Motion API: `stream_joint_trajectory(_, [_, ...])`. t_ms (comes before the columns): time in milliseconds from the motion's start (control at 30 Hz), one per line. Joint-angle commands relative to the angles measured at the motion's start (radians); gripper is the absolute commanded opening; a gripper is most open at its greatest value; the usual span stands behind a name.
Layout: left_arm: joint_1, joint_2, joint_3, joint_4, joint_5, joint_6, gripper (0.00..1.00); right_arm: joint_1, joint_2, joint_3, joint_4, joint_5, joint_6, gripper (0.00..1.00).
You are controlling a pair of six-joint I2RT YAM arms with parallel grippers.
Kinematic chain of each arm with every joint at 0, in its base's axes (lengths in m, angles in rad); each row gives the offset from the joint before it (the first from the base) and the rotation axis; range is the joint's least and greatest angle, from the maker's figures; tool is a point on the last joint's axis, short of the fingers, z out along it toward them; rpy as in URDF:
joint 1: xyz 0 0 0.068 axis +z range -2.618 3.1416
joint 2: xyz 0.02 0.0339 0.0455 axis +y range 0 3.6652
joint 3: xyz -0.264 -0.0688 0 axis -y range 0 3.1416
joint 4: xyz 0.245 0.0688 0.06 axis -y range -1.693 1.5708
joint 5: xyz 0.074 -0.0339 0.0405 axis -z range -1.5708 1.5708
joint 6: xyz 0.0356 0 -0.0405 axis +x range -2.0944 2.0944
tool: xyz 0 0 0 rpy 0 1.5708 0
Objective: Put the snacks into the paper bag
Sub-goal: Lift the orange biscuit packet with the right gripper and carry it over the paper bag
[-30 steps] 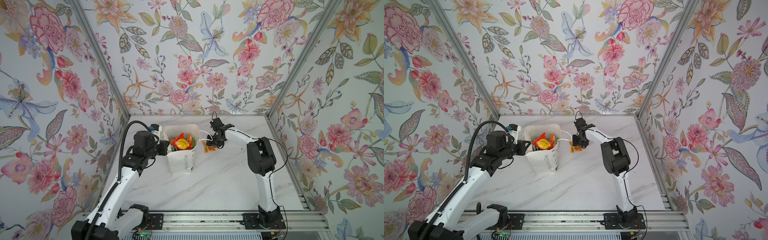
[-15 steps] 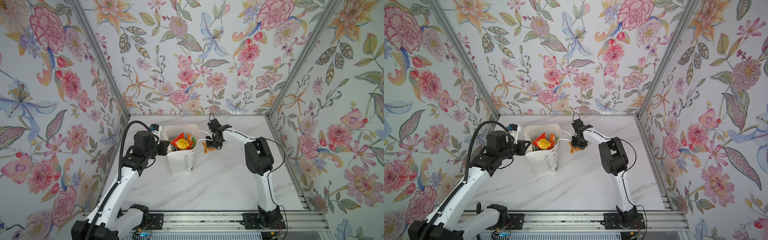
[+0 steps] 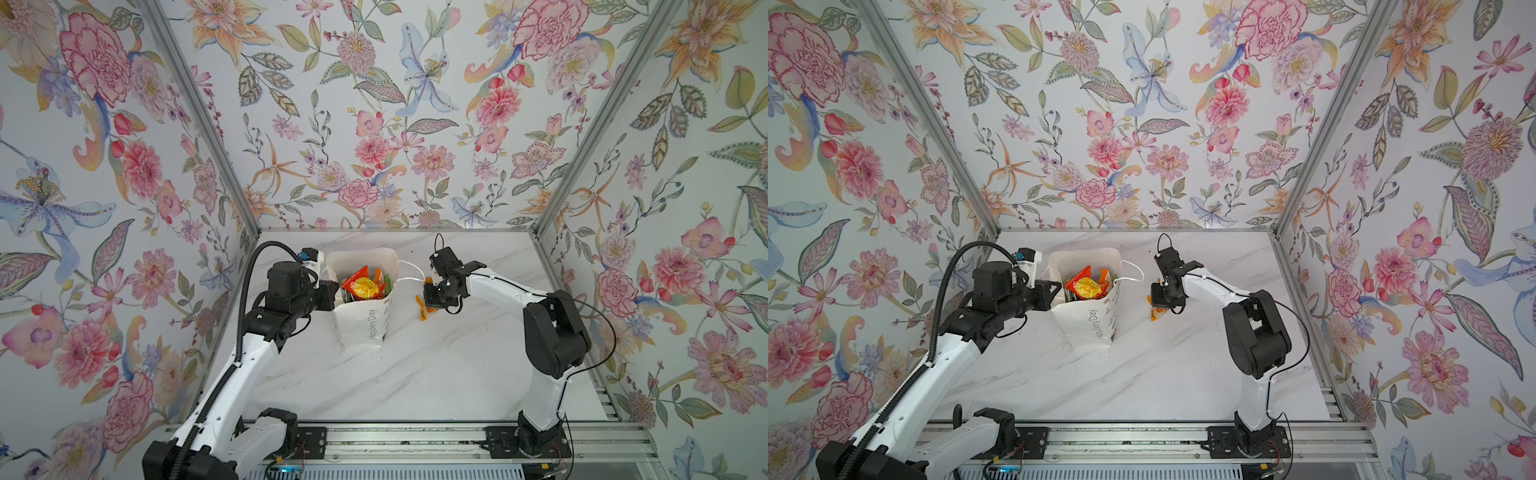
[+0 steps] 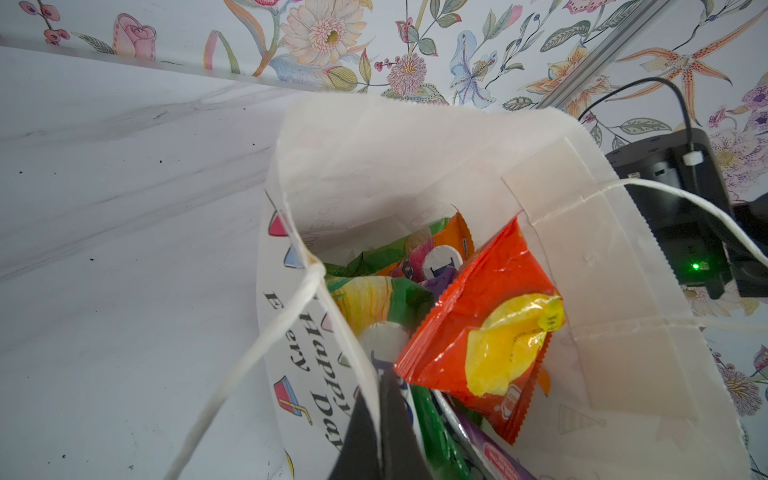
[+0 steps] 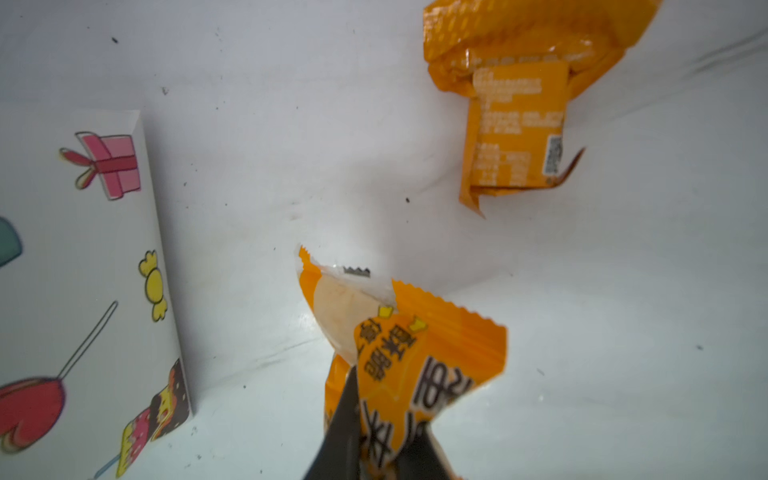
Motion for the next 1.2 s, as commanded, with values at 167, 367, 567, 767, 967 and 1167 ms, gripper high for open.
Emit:
stream_joint_trajectory(167, [0.018,-0.039,0.005,0.117,-0.025,0.038,0.0,0.01,-0.162,-0.153,0.087,-0.033,0.074,0.11])
stream_joint_trajectory(367, [0.019,-0.034,0.015,0.118,-0.019,0.035,0.0,0.004,-0.308,-0.188,0.078,-0.031,0.091,0.11])
stream_joint_trajectory(567, [0.019,-0.038,0.014,0.117,-0.016,0.037,0.0,-0.012,-0.401,-0.079,-0.016,0.015,0.08,0.1])
stream_joint_trajectory(767, [0.02,-0.039,0.01,0.12,-0.006,0.034,0.0,-0.001,-0.454,0.097,-0.103,0.07,0.067,0.09])
stream_joint_trajectory(967, [0.02,-0.042,0.006,0.123,-0.003,0.034,0.0,0.053,-0.472,0.278,-0.172,0.142,0.047,0.08])
stream_joint_trajectory(1167, [0.02,-0.043,0.005,0.125,-0.002,0.034,0.0,0.115,-0.434,0.451,-0.253,0.191,0.012,0.07])
